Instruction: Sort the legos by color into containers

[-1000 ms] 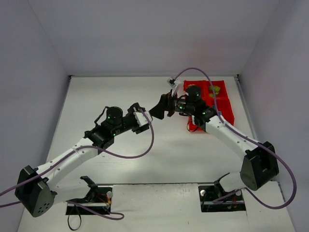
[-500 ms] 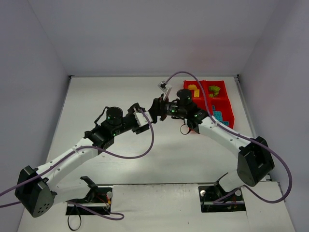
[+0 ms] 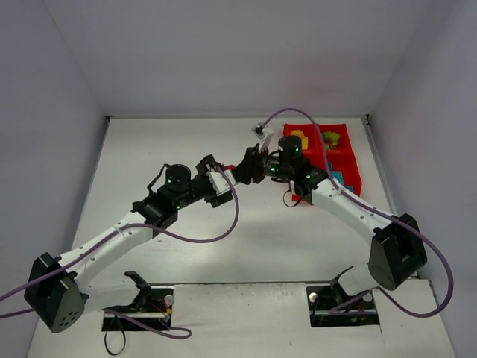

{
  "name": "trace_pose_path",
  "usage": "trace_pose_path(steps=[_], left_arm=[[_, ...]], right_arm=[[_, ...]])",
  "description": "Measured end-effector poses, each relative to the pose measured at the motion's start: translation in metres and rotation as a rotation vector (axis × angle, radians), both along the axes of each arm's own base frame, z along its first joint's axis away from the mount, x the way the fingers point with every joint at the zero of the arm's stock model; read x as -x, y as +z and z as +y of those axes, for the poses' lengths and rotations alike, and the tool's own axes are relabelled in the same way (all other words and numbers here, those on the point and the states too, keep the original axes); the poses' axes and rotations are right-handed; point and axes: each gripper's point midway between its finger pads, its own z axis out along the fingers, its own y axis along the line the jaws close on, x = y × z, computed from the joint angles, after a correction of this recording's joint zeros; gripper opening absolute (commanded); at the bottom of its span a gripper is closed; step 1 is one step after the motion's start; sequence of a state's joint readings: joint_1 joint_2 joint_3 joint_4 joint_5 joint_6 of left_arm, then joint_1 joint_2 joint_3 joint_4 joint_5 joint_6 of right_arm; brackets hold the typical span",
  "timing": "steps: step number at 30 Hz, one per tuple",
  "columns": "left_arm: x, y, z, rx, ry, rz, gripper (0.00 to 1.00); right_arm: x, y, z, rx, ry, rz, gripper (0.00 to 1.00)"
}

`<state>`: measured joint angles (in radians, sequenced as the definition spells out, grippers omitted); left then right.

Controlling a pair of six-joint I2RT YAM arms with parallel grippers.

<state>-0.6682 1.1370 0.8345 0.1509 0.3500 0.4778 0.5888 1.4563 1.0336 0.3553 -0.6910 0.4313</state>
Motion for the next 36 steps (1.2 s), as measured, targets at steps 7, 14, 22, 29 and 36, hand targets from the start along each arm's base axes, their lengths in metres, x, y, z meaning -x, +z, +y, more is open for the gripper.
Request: trace_pose_path(steps=[7,14,22,29,36], left_arm=[[-0.01,0.001,0.008,0.044,0.099,0.039,0.79],[-0.034,-0.003,0.02,0.136,0.325,0.168,0.82],[-0.06,0.053,0.048,0.36,0.685,0.305,0.83],[-0.04,0.055,0.095,0.422,0.862,0.365,0.83],[-0.039,0.047,0.157,0.494,1.004,0.453,0.83]], right_arm=[[-0.08,-0.018,-0.119,0.223,-0.451,-0.078,0.0],[-0.102,-0.043,-0.209,0.517,-0.8,-0.126,0.09],[-0.117,-0.103,-0.27,0.711,-0.96,0.009,0.67],[-0.114,-0.119,-0.273,0.75,-0.948,0.045,0.84],[-0.106,-0.079,-0.269,0.67,-0.953,-0.009,0.98]])
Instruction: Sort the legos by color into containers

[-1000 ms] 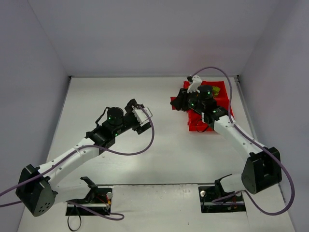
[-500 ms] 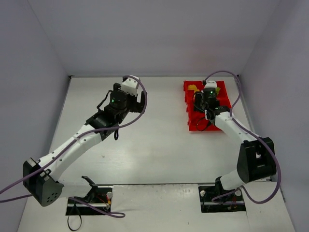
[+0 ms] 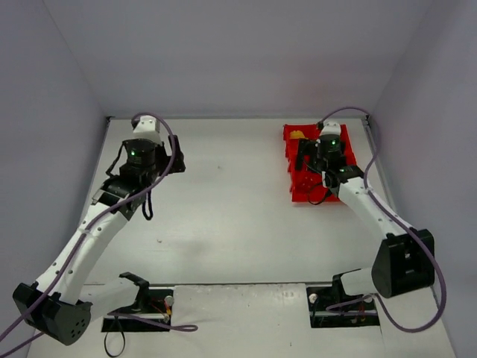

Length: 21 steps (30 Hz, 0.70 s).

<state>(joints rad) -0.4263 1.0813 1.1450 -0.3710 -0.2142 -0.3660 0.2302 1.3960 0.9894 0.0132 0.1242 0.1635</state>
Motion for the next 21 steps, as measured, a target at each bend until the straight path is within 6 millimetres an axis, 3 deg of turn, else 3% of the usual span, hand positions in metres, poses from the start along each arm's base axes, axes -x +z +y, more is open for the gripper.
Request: trace_pose_path(steps=[3,6,9,11,16,21], left_arm=[[-0.001,-0.008,0.023,0.03,0.059,0.047,0.83],[0.002,-0.014,0.035,0.051,0.085,0.09,0.83],[0.006,-0.012,0.045,0.071,0.103,0.107,0.83],[0.012,-0.007,0.05,0.077,0.111,0.103,0.83],[0.034,0.011,0.055,0.086,0.103,0.057,0.83],[0.06,0.03,0.062,0.088,0.095,-0.015,0.83]], right_arm=[[0.011,0.049,-0.004,-0.029,-0.015,-0.107,1.0],[0.028,0.115,-0.013,-0.063,-0.045,-0.267,1.0],[0.057,0.175,-0.023,-0.102,-0.064,-0.428,1.0],[0.082,0.204,-0.029,-0.124,-0.07,-0.516,1.0],[0.138,0.244,-0.042,-0.179,-0.075,-0.682,1.0],[0.172,0.242,-0.046,-0.206,-0.056,-0.729,1.0]])
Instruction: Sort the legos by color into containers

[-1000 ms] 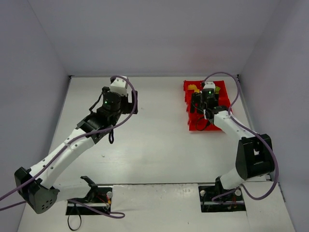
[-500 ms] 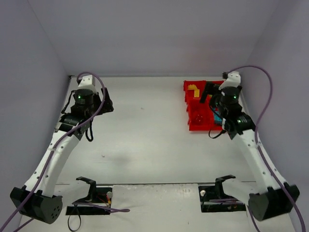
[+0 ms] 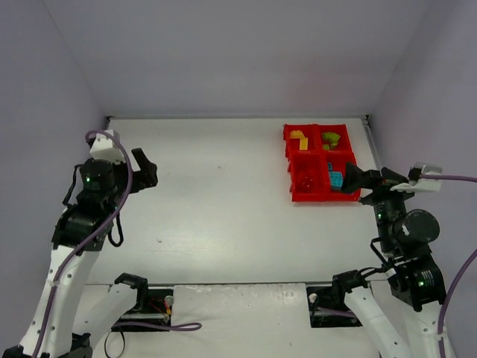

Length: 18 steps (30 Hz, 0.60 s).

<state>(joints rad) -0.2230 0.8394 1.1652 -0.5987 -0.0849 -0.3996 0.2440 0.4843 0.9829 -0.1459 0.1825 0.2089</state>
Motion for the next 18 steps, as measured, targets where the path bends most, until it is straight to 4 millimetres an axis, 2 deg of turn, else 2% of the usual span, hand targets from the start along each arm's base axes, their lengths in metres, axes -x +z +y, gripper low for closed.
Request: trace_pose_path(steps=[3,9,18], left_arm=[[0.016,0.0,0.004,0.004,0.001,-0.03,0.83],[0.04,-0.021,0.011,-0.001,0.004,-0.037,0.83],[0.046,-0.062,0.016,-0.036,0.015,0.005,0.83]], right_arm=[[0.008,-0.013,0.001,0.009,0.016,0.027,1.0],[0.02,-0.046,0.001,0.023,0.03,0.098,1.0],[0.022,-0.08,0.001,0.015,0.032,0.169,1.0]])
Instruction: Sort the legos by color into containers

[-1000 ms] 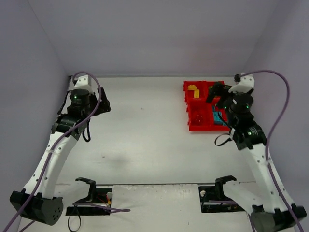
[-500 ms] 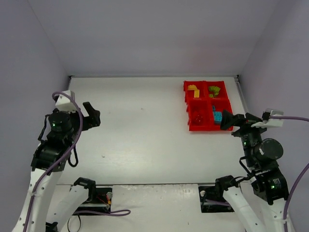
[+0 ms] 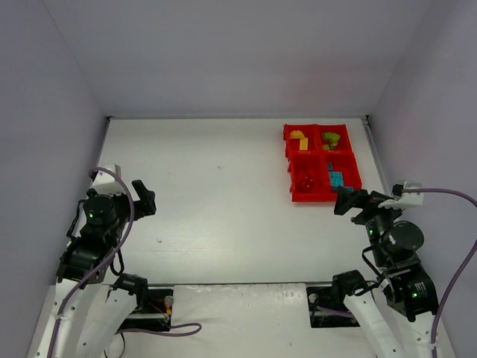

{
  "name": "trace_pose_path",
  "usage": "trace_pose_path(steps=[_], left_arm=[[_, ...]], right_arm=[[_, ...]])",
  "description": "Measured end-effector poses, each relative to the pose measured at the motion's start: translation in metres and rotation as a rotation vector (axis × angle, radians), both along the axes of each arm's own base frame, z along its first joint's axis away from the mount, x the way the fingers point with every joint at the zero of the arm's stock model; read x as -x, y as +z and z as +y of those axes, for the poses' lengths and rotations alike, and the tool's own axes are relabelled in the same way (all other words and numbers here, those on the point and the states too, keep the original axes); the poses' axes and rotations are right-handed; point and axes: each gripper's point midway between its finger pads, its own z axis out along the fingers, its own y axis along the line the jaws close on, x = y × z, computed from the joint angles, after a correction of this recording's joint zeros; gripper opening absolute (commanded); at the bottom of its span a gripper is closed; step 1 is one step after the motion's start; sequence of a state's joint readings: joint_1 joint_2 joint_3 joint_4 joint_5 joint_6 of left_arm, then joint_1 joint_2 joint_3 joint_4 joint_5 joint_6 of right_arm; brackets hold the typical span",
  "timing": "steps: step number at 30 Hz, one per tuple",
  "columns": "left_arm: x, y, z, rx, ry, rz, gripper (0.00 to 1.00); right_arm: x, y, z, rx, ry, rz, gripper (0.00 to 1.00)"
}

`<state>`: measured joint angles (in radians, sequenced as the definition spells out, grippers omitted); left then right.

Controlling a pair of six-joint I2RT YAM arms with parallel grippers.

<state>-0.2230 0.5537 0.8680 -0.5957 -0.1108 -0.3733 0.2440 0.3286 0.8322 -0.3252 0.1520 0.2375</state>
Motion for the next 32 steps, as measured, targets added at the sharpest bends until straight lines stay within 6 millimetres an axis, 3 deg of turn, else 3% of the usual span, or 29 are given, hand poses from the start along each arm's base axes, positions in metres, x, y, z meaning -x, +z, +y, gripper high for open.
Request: trace_pose_path(steps=[7,32], left_arm=[[-0.005,-0.022,-0.001,-0.01,0.002,0.035,0.83],[-0.009,-0.028,0.0,-0.036,-0.004,0.045,0.83]], right_arm=[[0.006,-0.002,-0.003,-0.01,-0.009,-0.02,1.0],[0.004,-0.011,-0.003,-0.007,-0.016,-0.001,1.0]])
